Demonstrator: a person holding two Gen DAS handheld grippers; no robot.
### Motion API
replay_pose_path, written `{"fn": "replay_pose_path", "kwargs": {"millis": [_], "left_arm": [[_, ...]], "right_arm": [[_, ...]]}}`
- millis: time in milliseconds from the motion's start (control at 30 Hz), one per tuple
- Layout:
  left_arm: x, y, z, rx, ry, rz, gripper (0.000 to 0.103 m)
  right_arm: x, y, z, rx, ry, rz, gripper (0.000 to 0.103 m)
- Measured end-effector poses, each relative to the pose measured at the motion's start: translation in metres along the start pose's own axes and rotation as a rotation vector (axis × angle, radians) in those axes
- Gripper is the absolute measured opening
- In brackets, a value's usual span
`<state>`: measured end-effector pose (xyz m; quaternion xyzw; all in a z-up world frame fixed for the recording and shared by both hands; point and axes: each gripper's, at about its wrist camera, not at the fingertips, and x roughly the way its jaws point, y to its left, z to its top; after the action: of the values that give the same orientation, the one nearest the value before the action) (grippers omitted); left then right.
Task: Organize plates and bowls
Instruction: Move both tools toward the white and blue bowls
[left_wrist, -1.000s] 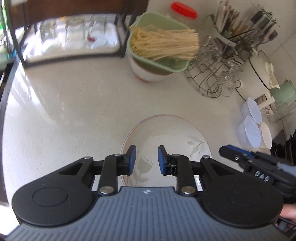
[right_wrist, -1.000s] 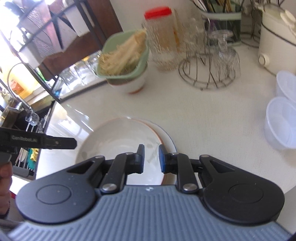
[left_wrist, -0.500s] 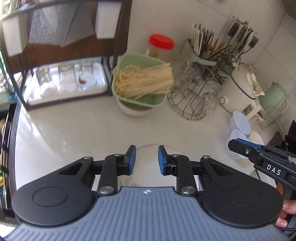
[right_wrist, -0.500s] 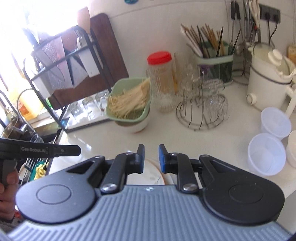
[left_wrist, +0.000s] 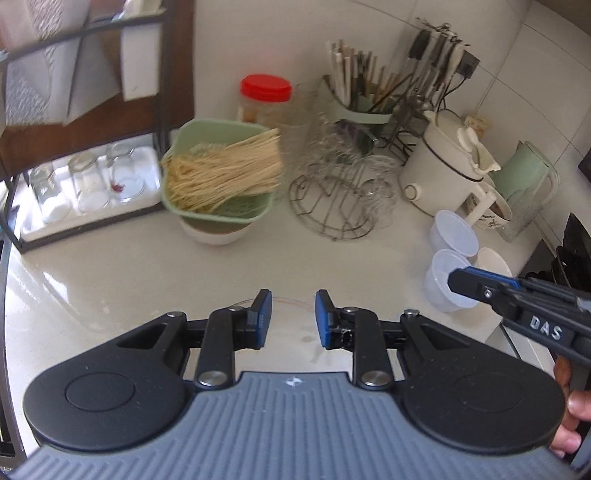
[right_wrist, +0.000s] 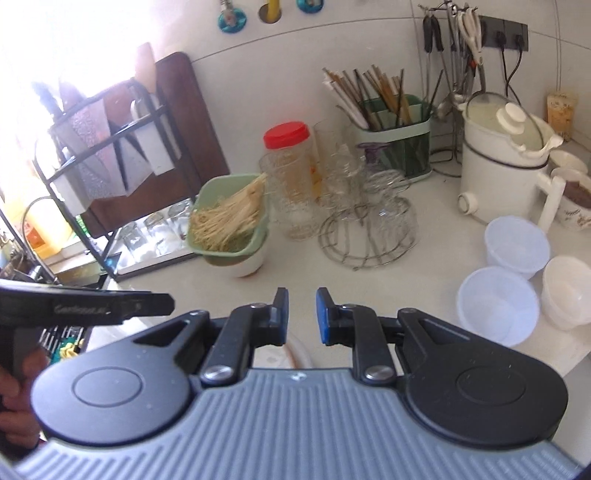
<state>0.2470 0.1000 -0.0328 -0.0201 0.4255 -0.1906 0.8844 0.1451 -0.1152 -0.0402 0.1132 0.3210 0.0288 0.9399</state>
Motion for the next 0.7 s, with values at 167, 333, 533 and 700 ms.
{"fn": "replay_pose_path", "kwargs": {"millis": [167,333,533,700], "left_arm": [[0.008,-0.038,0.005,-0.041,-0.029,-0.003,0.029],[0.035,-0.081,0.012,-0.029,-0.015,-0.012,0.029],[0.075,-0.133,0.023,0.005,0.018,-0.044,0.029],[0.1,-0.167,0.033,0.05,0.045,-0.039,0.034]], "right_arm": [[-0.01,-0.033,0.004,-0.04,-0.017,0.013,0.02],[-0.018,-0.073,0.007,-0.043,-0.04,-0.017,0.02],[-0.026,-0.127,0.003,-0.009,-0.047,-0.076,0.02],[-0.028,-0.165,-0.003,0.046,-0.024,-0.13,0.02]]}}
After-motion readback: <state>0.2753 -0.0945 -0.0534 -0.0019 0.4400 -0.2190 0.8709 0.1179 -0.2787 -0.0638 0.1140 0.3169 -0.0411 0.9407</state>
